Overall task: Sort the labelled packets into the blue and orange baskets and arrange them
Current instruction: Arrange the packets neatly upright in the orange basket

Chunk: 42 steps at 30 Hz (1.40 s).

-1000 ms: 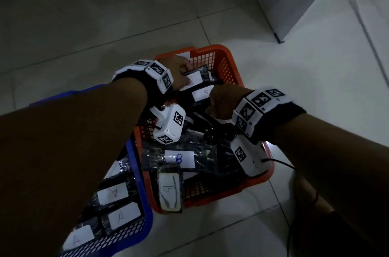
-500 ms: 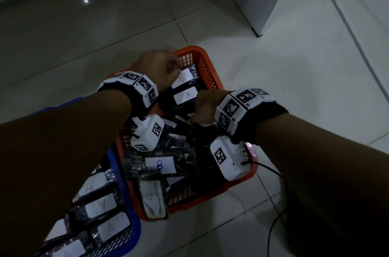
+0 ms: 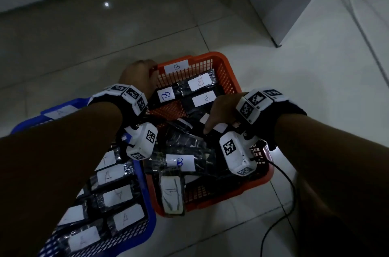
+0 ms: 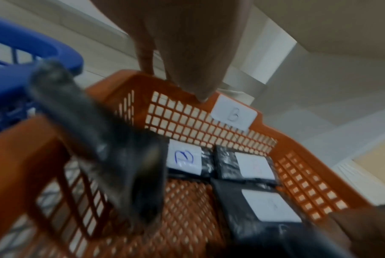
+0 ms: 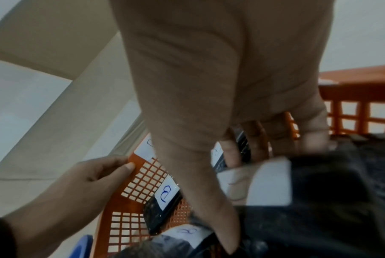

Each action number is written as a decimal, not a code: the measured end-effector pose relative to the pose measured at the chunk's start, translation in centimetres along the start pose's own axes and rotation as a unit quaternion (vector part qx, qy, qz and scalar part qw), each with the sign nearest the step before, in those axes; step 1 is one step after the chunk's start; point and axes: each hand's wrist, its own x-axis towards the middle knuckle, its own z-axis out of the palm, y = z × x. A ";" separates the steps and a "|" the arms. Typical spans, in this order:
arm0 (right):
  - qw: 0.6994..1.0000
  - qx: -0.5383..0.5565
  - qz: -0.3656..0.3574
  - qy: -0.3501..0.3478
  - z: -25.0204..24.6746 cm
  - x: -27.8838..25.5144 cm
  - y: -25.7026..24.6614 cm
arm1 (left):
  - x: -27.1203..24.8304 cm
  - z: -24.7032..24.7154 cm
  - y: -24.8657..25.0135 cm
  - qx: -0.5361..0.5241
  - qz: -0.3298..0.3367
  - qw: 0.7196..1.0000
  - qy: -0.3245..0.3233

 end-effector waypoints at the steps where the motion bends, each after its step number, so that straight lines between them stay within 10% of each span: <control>1: 1.000 0.022 0.006 0.014 -0.1 0.2 0.3 | 0.1 -0.2 -0.2 -0.002 0.004 1.000 -0.006; 10: 0.964 -0.016 -0.163 0.209 -3.1 1.5 -4.5 | 0.4 -0.9 -1.0 -0.024 0.019 0.999 -0.045; 42: 0.900 -0.257 -0.208 0.286 -1.2 5.9 -6.0 | 0.0 -1.5 -2.4 -0.068 -0.005 0.996 -0.050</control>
